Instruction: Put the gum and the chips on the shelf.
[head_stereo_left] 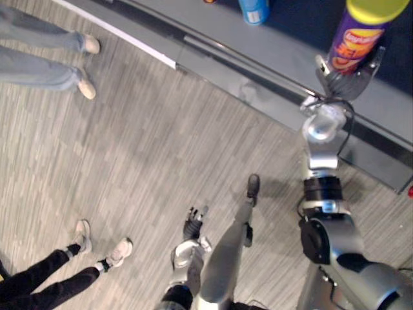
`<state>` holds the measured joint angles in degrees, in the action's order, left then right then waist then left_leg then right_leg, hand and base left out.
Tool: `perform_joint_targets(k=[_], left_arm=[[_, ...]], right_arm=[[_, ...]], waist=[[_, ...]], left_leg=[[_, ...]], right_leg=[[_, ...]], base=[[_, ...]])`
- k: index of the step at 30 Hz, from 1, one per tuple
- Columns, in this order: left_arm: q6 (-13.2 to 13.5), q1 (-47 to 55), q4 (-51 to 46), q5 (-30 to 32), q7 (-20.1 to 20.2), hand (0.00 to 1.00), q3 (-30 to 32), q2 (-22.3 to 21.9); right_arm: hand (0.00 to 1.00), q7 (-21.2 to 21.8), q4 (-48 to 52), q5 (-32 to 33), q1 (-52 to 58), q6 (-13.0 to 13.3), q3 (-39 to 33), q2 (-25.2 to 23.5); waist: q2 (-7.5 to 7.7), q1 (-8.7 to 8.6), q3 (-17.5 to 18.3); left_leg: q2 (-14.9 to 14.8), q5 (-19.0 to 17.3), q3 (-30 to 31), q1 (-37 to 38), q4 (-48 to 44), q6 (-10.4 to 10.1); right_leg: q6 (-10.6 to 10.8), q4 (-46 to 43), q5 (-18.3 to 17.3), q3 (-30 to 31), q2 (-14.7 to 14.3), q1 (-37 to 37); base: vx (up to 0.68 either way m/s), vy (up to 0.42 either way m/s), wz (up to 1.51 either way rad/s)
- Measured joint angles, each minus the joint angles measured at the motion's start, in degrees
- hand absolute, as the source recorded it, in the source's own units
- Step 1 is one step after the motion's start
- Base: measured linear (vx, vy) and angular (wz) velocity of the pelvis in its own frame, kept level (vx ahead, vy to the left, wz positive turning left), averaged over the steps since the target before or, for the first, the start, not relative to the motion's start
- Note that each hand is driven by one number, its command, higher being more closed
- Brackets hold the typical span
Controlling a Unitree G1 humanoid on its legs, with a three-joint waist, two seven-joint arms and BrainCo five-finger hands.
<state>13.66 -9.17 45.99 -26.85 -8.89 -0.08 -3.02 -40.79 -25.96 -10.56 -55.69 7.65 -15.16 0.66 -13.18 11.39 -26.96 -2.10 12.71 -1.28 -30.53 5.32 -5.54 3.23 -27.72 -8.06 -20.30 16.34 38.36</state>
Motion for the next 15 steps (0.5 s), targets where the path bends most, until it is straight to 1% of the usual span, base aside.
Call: perform_joint_targets(k=[2,3,6,8,10,12,13,14,15], left_arm=[[0.01,0.00,0.51,0.02,-0.07,0.00,0.71,-0.02],[-0.02,-0.02,1.38,0.03,-0.09,0.00,0.86,-0.04],[-0.04,0.24,2.34,0.07,-0.08,0.00,0.92,-0.02],[-0.05,0.19,3.17,0.10,-0.02,0.00,0.82,-0.02],[-0.07,0.13,4.05,0.24,0.07,0.00,0.35,0.00],[-0.11,0.12,5.21,0.66,0.12,0.00,0.32,0.00],[-0.12,0.12,6.45,0.89,0.25,0.00,0.30,0.02],[-0.15,0.24,7.47,1.19,0.32,0.00,0.31,0.03],[-0.20,0.23,8.04,1.22,0.37,0.00,0.33,0.04]], right_arm=[[0.00,0.03,-0.84,0.01,0.41,0.04,0.06,-0.49],[0.00,0.11,-2.09,0.05,1.51,0.04,0.68,-0.69],[0.00,0.16,-2.14,0.61,4.35,0.06,1.81,-1.30],[0.00,0.62,-3.07,1.34,5.66,0.14,2.60,-1.80],[0.00,1.47,-5.47,1.67,6.56,0.13,3.30,-1.78],[0.00,2.51,-6.77,1.67,8.20,0.13,4.35,-1.68],[0.00,3.17,-8.01,1.55,10.04,0.31,4.71,-1.63],[0.00,4.11,-8.92,1.55,10.71,0.61,4.72,-1.60],[0.00,4.56,-9.25,1.57,10.97,0.61,4.72,-1.60]], waist=[[0.60,-0.20,0.26],[1.50,-0.21,0.65],[2.97,-0.56,1.32],[3.98,-1.11,1.70],[4.30,-1.79,1.79],[4.45,-2.06,1.85],[4.50,-2.44,1.85],[4.59,-3.21,1.82],[4.67,-3.31,1.81]], left_leg=[[-0.14,0.05,-0.37,0.18,0.00,0.02],[-0.35,0.08,-0.94,0.88,-0.01,-0.01],[-0.75,-0.02,-1.40,2.19,-0.01,-0.14],[-1.05,-0.12,-1.39,3.03,-0.01,-0.25],[-1.27,-0.22,-1.28,4.12,-0.01,-0.36],[-1.53,-0.32,-1.40,5.06,-0.01,-0.47],[-1.85,-0.42,-1.43,5.87,-0.01,-0.59],[-2.08,-0.41,-1.42,6.44,-0.01,-0.59],[-2.22,-0.42,-1.43,6.73,-0.01,-0.59]], right_leg=[[-0.01,0.06,0.01,0.17,-0.15,-0.01],[-0.01,0.32,0.01,0.33,-0.39,-0.59],[-0.01,1.47,0.01,0.35,-0.93,-2.10],[-0.02,1.92,0.01,0.23,-1.30,-3.15],[0.04,2.68,0.09,0.06,-1.69,-4.66],[0.10,3.36,0.30,0.14,-2.14,-5.72],[0.07,3.96,0.51,0.25,-2.57,-6.67],[0.04,4.65,0.80,0.23,-2.93,-7.51],[0.00,5.01,0.99,0.30,-3.14,-7.88]], base=[[0.01,-0.033,-0.08],[0.02,-0.045,-0.11],[0.01,-0.038,-0.07],[0.01,-0.045,-0.04],[0.00,-0.039,-0.02],[0.00,-0.045,-0.09],[0.00,-0.053,-0.10],[0.00,-0.052,-0.12],[0.00,-0.033,-0.12]])
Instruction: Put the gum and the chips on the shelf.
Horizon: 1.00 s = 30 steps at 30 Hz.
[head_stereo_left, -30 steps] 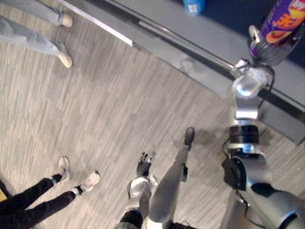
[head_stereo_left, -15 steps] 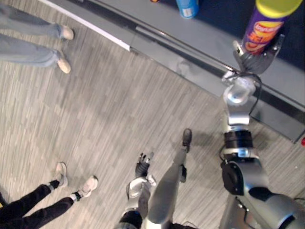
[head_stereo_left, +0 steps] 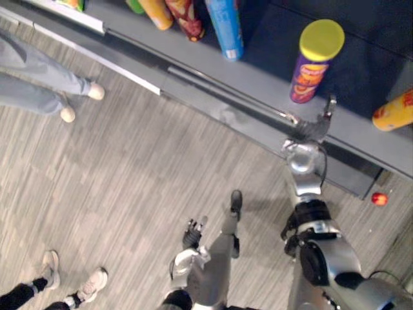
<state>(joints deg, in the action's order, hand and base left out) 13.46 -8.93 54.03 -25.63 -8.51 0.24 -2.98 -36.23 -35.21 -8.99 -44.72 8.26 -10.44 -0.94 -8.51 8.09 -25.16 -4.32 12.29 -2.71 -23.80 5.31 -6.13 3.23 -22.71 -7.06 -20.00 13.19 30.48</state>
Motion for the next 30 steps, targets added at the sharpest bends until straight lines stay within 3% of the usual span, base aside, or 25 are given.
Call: perform_joint_targets(k=[4,9,13,17,19,22,25,30], left_arm=[[-0.29,-0.12,1.81,2.01,0.33,0.00,0.02,0.74],[-1.69,0.17,4.64,5.36,1.21,0.00,0.96,3.64],[-2.51,0.60,5.50,8.42,2.33,0.00,2.42,4.61],[-3.35,2.97,7.24,11.25,3.33,0.00,3.65,6.72],[-4.13,4.55,7.59,11.91,3.84,0.00,4.43,7.20],[-4.17,7.96,8.16,13.21,4.88,0.00,4.70,7.25],[-4.18,8.58,8.81,13.24,5.02,0.00,5.00,7.26],[-4.20,12.12,9.53,13.48,5.40,0.00,7.16,7.04]], right_arm=[[0.00,1.80,-4.49,0.02,3.34,0.88,0.24,0.38],[0.00,5.81,-6.23,0.26,11.24,2.06,5.12,0.42],[0.00,9.00,-6.12,0.27,20.08,2.07,7.61,0.59],[0.00,13.87,-5.70,0.02,30.66,2.13,11.69,0.52],[0.00,15.78,-5.71,-0.02,34.43,2.23,12.82,0.61],[0.00,19.41,-5.96,-0.23,42.58,2.29,13.22,1.75],[0.00,20.85,-6.34,-0.87,45.49,2.29,13.06,2.41],[0.00,24.60,-15.90,-2.22,51.61,2.47,7.31,3.15]], waist=[[0.59,-0.35,-0.02],[2.96,-2.78,0.06],[4.84,-3.64,1.19],[8.00,-4.91,5.59],[8.64,-5.46,7.49],[8.65,-6.62,12.06],[8.58,-6.80,13.09],[8.84,-8.12,16.55]], left_leg=[[-0.80,-0.36,-0.46,2.98,0.00,-0.43],[-1.56,-1.21,-1.19,7.24,-0.02,-0.90],[-1.78,-2.93,-1.50,8.71,-1.39,-0.68],[-2.32,-4.75,-3.24,11.33,-1.55,-0.32],[-2.43,-5.80,-4.58,13.65,-1.53,-0.16],[-2.41,-7.42,-6.19,16.78,-1.41,-0.11],[-2.45,-7.99,-6.43,18.35,-1.38,-0.05],[-2.93,-10.15,-9.38,24.04,-1.24,-0.01]], right_leg=[[-0.09,2.03,0.65,0.57,-1.38,-3.21],[0.34,4.62,1.23,1.38,-2.85,-8.09],[1.11,8.22,2.57,1.84,-3.76,-11.33],[1.61,13.17,4.32,3.26,-5.22,-15.32],[1.77,15.21,5.04,4.23,-5.65,-17.80],[1.90,17.93,5.67,5.25,-6.07,-21.14],[1.92,18.72,5.68,5.57,-6.29,-22.93],[1.99,20.78,5.77,7.85,-7.16,-27.89]], base=[[0.01,-0.045,-0.14],[0.02,-0.037,-0.11],[0.05,0.006,-0.11],[0.09,0.008,-0.16],[0.10,0.011,-0.35],[0.13,0.027,-0.25],[0.10,0.003,-0.14],[0.09,0.001,-0.26]])
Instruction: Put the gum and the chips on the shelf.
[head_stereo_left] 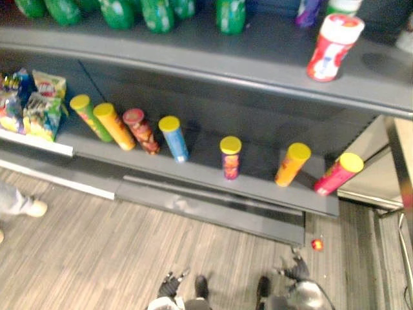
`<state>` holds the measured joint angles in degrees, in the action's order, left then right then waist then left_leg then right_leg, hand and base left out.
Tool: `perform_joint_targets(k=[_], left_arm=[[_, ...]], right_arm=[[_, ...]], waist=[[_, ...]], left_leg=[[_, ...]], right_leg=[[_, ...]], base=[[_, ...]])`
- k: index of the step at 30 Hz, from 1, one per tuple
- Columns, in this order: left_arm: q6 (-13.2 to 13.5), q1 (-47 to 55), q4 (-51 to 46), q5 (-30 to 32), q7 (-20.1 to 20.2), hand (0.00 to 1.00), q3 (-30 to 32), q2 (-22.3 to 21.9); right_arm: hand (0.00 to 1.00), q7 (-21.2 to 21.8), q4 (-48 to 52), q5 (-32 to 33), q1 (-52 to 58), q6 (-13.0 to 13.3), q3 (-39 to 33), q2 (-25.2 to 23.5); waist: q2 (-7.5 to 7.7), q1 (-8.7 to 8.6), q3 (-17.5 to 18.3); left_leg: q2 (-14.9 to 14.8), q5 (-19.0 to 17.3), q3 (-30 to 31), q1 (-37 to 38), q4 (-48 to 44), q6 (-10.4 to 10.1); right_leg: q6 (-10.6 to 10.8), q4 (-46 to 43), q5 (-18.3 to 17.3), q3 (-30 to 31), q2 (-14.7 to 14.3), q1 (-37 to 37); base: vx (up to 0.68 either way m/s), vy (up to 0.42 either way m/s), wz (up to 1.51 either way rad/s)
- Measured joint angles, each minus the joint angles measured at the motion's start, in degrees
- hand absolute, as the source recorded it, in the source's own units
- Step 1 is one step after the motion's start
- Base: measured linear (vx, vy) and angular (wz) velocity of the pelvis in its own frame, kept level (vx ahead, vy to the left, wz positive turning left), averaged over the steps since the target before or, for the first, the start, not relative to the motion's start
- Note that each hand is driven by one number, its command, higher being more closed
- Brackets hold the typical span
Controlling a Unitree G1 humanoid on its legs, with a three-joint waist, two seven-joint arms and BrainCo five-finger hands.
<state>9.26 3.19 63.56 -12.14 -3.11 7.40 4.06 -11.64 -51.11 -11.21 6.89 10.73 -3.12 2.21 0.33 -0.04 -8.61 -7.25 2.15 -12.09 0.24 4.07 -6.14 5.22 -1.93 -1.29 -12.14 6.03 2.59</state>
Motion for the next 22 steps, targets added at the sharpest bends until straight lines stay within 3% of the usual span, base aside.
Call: perform_joint_targets(k=[3,9,17,22], left_arm=[[-0.36,0.95,0.28,0.05,0.69,0.00,1.73,-0.33],[-0.99,1.66,1.49,0.02,2.21,0.00,4.34,-1.17],[-2.31,2.04,2.48,-0.16,3.02,0.00,7.27,-1.82],[-2.33,2.24,2.50,-0.16,3.45,0.00,7.62,-1.91]], right_arm=[[0.00,2.44,-2.38,1.21,0.19,-0.01,-6.27,0.16],[0.00,5.81,-9.87,6.73,2.55,-1.81,-14.60,1.08],[0.00,6.87,-15.33,23.58,5.53,-4.32,-25.66,-0.69],[0.00,7.13,-16.57,25.78,4.68,-4.51,-27.59,-0.96]], waist=[[0.09,-0.97,1.00],[-0.29,-1.19,2.81],[-1.66,-1.44,3.91],[-1.79,-1.47,4.16]], left_leg=[[-0.06,-0.72,-0.73,2.55,0.11,-0.28],[0.07,-0.96,-1.44,5.25,1.22,-0.30],[-0.28,-2.07,-3.06,6.70,1.28,-0.50],[-0.20,-2.25,-3.18,6.81,1.28,-0.47]], right_leg=[[0.01,0.92,-0.01,0.31,-0.14,-2.52],[0.16,2.21,0.08,0.75,-0.25,-5.03],[0.41,3.75,0.32,2.43,-0.90,-6.03],[0.40,3.91,0.34,2.58,-0.90,-6.16]], base=[[0.05,0.005,-0.09],[0.04,0.012,-0.03],[0.02,-0.001,-0.11],[0.04,0.006,-0.03]])
